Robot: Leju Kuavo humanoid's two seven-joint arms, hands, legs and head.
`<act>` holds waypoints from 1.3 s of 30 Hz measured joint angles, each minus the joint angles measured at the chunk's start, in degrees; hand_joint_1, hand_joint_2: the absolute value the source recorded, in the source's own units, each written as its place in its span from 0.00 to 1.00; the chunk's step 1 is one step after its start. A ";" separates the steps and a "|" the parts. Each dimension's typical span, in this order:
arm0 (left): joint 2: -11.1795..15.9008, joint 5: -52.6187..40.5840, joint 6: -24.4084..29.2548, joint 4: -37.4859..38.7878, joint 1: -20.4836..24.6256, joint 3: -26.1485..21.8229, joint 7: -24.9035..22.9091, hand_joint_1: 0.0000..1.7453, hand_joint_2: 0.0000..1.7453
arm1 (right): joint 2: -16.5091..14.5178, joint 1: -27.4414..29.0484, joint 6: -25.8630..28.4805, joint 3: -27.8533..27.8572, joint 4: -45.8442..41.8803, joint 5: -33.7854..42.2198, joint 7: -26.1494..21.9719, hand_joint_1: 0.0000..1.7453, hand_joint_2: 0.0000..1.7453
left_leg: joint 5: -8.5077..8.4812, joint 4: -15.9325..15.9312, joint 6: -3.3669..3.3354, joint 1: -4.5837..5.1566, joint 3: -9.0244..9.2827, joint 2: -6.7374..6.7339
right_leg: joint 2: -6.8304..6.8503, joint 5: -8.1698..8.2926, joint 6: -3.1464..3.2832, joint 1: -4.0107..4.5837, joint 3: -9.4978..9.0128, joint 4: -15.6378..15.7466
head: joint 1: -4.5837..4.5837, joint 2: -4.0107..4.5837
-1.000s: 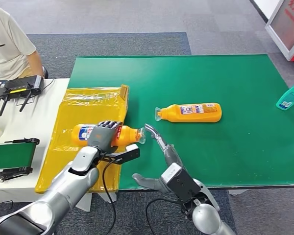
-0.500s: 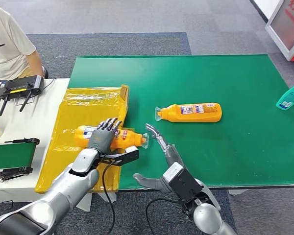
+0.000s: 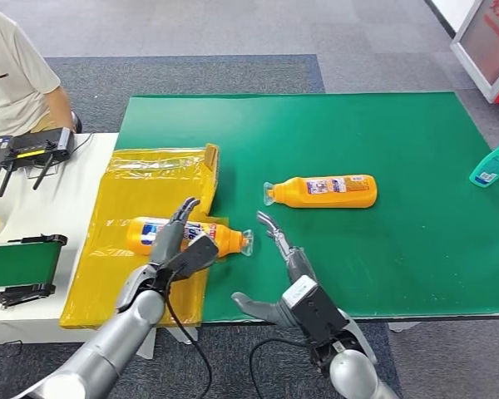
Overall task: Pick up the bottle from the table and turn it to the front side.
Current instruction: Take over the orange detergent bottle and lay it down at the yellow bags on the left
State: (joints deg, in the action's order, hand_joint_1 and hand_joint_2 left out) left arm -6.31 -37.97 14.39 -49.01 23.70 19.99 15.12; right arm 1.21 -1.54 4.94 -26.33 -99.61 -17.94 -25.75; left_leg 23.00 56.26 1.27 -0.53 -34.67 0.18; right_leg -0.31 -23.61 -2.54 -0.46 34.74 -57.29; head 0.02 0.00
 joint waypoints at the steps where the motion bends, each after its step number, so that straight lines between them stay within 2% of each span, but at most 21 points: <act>1: 0.26 4.71 -3.95 -3.11 -1.43 -0.39 -0.06 0.00 1.00 | 0.04 0.40 0.32 0.22 -0.01 -0.13 0.02 0.00 1.00 | 0.01 0.00 0.00 0.00 0.00 0.00 | 0.00 0.00 0.00 0.00 0.00 0.00 | 0.00 0.00; 4: 1.87 14.63 -12.58 -11.74 -5.63 -1.16 -0.42 0.00 1.00 | 0.22 1.82 1.17 1.17 -0.15 -0.68 -0.02 0.00 1.00 | 0.01 0.00 0.00 0.00 -0.01 0.00 | -0.01 -0.02 0.03 0.01 0.01 0.00 | -0.01 0.00; 9: 5.42 26.50 -20.73 -25.25 -14.29 -2.49 2.14 0.00 1.00 | 0.48 4.30 2.44 3.05 -0.96 -1.18 -0.58 0.00 1.00 | 0.04 -0.02 0.03 -0.01 0.00 -0.03 | -0.01 -0.08 0.07 0.04 0.03 0.00 | -0.01 0.00; 14: 7.08 34.71 -23.45 -37.47 -23.58 -4.76 5.62 0.00 1.00 | 0.86 6.44 3.91 4.92 -2.45 -2.51 -0.85 0.00 1.00 | 0.10 -0.03 0.01 -0.01 -0.01 -0.03 | -0.01 -0.15 0.04 0.03 0.03 0.00 | -0.01 0.00; 19: 7.27 38.24 -22.58 -46.27 -30.67 -8.08 5.23 0.00 1.00 | 2.26 8.23 3.22 7.82 -4.36 -3.24 0.95 0.00 1.00 | 0.15 -0.03 -0.05 0.00 -0.01 -0.03 | -0.01 -0.19 0.02 0.01 0.02 0.02 | 0.00 0.00; 24: 7.47 39.49 -23.08 -50.18 -33.11 -9.86 5.30 0.00 1.00 | 3.67 8.55 -0.57 10.76 -4.66 0.69 2.12 0.00 1.00 | 0.15 -0.03 -0.05 0.00 0.00 -0.02 | 0.00 -0.17 0.02 0.01 0.00 0.02 | -0.01 0.00; 29: 9.25 38.80 -25.53 -51.49 -33.40 -10.21 6.92 0.00 1.00 | 5.65 7.18 -13.82 14.82 -2.03 17.11 5.19 0.00 1.00 | 0.11 -0.03 -0.03 -0.01 0.02 -0.02 | 0.00 -0.14 0.02 0.03 -0.02 0.01 | -0.01 0.00; 31: 10.05 38.39 -26.09 -51.62 -33.35 -10.40 7.34 0.00 1.00 | 6.25 6.24 -17.44 17.23 0.06 21.09 5.38 0.00 1.00 | 0.08 -0.02 -0.04 -0.01 0.02 -0.02 | 0.00 -0.13 0.02 0.03 -0.02 0.01 | -0.01 0.00; 39: 10.66 38.05 -25.77 -52.21 -33.12 -11.40 8.86 0.00 1.00 | 6.56 6.03 -21.22 23.24 2.97 22.87 4.77 0.00 1.00 | 0.08 -0.02 -0.06 0.00 0.01 -0.01 | 0.00 -0.13 0.01 0.00 -0.01 0.02 | -0.01 0.00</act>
State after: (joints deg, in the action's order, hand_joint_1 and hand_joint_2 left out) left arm 4.34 0.08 -11.38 -101.21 -9.42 8.59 23.98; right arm 7.77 4.50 -16.28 -3.08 -96.63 4.92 -20.98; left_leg 23.08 56.24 1.21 -0.52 -34.65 0.17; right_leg -0.31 -23.74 -2.53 -0.46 34.73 -57.28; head 0.01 0.00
